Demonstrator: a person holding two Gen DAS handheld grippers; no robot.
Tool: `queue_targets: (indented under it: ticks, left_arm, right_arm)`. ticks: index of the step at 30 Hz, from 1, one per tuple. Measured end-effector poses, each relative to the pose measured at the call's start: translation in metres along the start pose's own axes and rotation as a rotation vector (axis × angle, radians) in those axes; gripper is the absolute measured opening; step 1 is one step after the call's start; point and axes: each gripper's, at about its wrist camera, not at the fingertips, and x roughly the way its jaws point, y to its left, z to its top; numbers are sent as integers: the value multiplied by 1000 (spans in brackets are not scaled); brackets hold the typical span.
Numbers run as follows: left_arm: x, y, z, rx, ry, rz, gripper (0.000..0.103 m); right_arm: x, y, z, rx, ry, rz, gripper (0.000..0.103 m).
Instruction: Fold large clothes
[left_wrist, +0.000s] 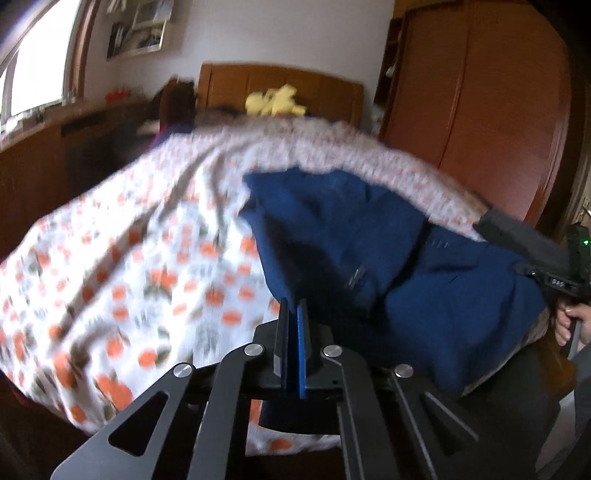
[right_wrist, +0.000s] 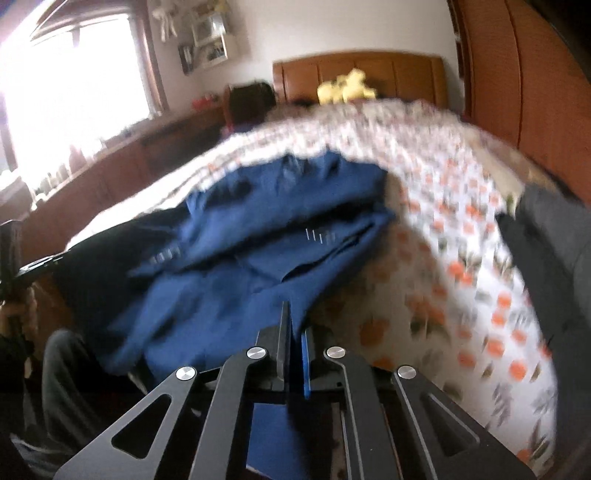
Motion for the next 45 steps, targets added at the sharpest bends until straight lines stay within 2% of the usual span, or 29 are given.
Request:
queue_targets:
  ticks: [6,13,18,21,24,28,31,38,41,45]
  left_arm:
    - [-47,-38,75,46,-149,-27,2]
    - [-113,-77,155,89,-313,-53,2]
    - [-158,-94,183,103,-402,-58,2]
    - [-168,-99,193,117,-424,-40,3]
    - [-151,-97,197,125,-392,-15,3]
    - [-88,-84,199,124,-304,35,3]
    - [-26,-69,199,98,-213,54,3]
    - [59,-49,179,104,-71,62,4]
    - [81,-43,161,112,-24,80,5]
    - [92,-34,140,84,-1,81,9]
  right_arm:
    - [-44,16,54,-40,-139,-8,3]
    - [-123,27,105,-78,-316,-30,2]
    - [-185,27,115,-93,-430,-34,2]
    - [-202,22,116,-100,-465,-56,2]
    - [-187,9,119,-106,-434,-86,3]
    - [-134,-12,124,-91,-348,-120,3]
    - [-81,-30,127,-71,-273,-151,3]
    - [-3,-41,103,-94,-123,-184,4]
    - [19,-46,91,-91,-75,-197,5]
    - [28,-51,78,-71,-60,-201,17]
